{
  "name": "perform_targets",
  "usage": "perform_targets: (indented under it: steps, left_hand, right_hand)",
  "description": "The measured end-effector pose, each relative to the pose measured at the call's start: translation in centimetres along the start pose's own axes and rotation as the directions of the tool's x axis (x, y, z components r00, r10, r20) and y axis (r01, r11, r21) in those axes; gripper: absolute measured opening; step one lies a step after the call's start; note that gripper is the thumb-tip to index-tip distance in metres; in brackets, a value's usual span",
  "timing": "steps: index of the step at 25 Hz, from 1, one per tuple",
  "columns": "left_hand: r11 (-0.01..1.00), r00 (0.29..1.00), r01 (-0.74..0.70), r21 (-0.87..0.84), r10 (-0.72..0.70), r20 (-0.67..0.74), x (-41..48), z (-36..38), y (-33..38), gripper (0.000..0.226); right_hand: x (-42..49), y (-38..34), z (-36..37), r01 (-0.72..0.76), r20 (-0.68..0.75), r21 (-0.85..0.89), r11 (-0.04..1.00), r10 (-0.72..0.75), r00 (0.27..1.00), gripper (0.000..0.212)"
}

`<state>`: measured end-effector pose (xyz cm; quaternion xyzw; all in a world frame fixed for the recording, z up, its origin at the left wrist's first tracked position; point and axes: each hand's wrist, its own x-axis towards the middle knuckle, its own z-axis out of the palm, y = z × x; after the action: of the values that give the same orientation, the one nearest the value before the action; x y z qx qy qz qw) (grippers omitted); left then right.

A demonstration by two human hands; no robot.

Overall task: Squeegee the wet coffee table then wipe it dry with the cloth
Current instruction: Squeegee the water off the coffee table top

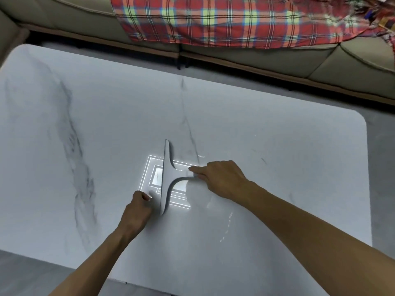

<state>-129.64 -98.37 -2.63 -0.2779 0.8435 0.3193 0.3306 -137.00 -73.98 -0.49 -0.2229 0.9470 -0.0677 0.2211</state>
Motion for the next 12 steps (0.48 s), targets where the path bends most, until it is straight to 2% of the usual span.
perform_targets:
  steps: [4,8,10,12]
  left_hand:
    - [0.997,0.993,0.012,0.082,-0.021,0.113,0.6,2.0,2.2,0.014]
    - [0.994,0.990,0.052,0.095,-0.063,0.124,1.1,2.2,3.8,0.023]
    - [0.997,0.996,0.070,0.041,-0.072,0.059,0.7,1.4,4.3,0.021]
    - [0.996,0.994,0.082,-0.040,-0.085,-0.070,0.2,0.3,4.3,0.016]
  right_hand:
    - [-5.1,7.3,-0.2,-0.160,-0.043,0.080,0.984,0.164,0.985,0.037]
    - [-10.8,12.2,-2.0,-0.316,-0.018,0.020,0.949,0.316,0.949,0.039]
    - [-11.0,11.8,-2.9,-0.263,-0.045,0.012,0.965,0.264,0.964,0.038]
    - [-8.9,9.2,-3.2,-0.101,-0.108,0.005,0.995,0.101,0.989,0.039]
